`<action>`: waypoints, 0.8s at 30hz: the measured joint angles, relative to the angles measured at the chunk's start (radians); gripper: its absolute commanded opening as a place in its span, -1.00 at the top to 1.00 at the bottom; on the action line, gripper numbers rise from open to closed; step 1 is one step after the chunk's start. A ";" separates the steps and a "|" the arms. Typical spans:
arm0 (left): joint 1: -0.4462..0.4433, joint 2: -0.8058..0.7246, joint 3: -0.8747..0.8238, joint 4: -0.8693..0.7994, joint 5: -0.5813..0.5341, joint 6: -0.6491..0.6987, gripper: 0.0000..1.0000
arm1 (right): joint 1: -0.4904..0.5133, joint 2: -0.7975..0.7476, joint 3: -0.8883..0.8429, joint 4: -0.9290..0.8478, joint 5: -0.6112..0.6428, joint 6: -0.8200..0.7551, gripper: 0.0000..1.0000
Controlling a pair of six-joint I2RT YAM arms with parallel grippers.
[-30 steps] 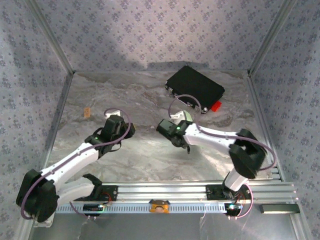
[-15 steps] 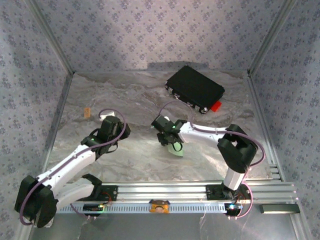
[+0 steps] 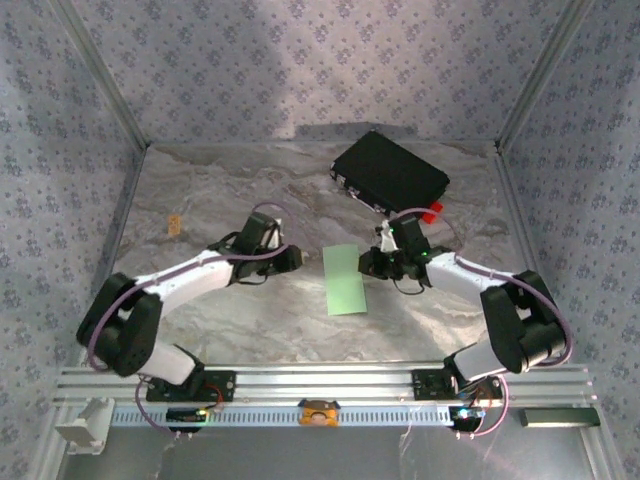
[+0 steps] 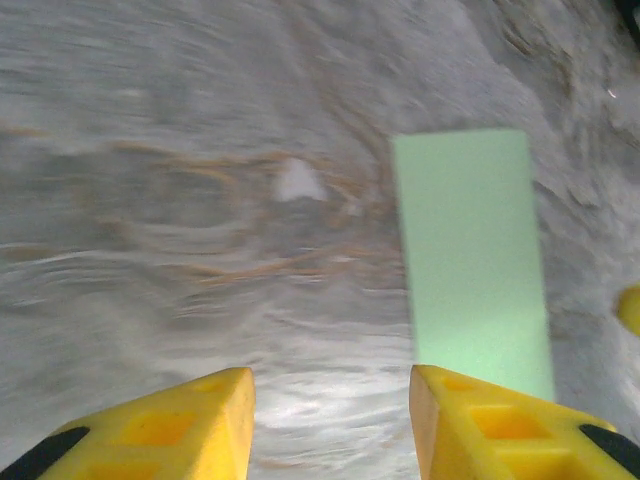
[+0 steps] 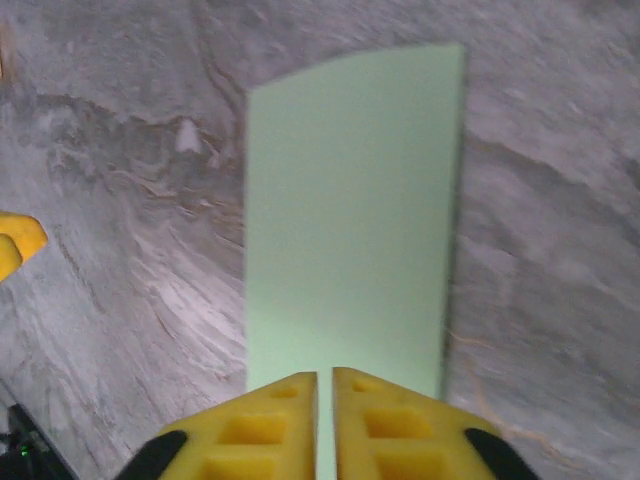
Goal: Fold a paper plane with a square sheet of paper (pick it up from the middle)
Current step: Turn over the paper at the center of the table, then third fold the triangle at the center of the table.
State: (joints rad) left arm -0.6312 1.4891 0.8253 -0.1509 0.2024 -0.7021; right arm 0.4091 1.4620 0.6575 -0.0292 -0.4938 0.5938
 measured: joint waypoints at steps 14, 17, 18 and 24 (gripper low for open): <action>-0.064 0.197 0.110 0.037 0.129 -0.037 0.07 | -0.037 0.187 -0.032 0.145 -0.159 0.055 0.92; -0.064 0.216 0.113 0.044 0.144 -0.051 0.07 | -0.048 0.201 -0.055 0.188 -0.181 0.076 0.92; -0.064 0.222 0.113 0.045 0.151 -0.053 0.09 | -0.052 0.204 -0.063 0.211 -0.192 0.087 0.92; -0.064 0.260 0.116 0.064 0.192 -0.075 0.19 | -0.068 0.216 -0.090 0.283 -0.229 0.143 0.92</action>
State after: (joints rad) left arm -0.6949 1.7493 0.9413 -0.0872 0.3939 -0.7769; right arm 0.3416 1.6783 0.5671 0.2535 -0.7223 0.7364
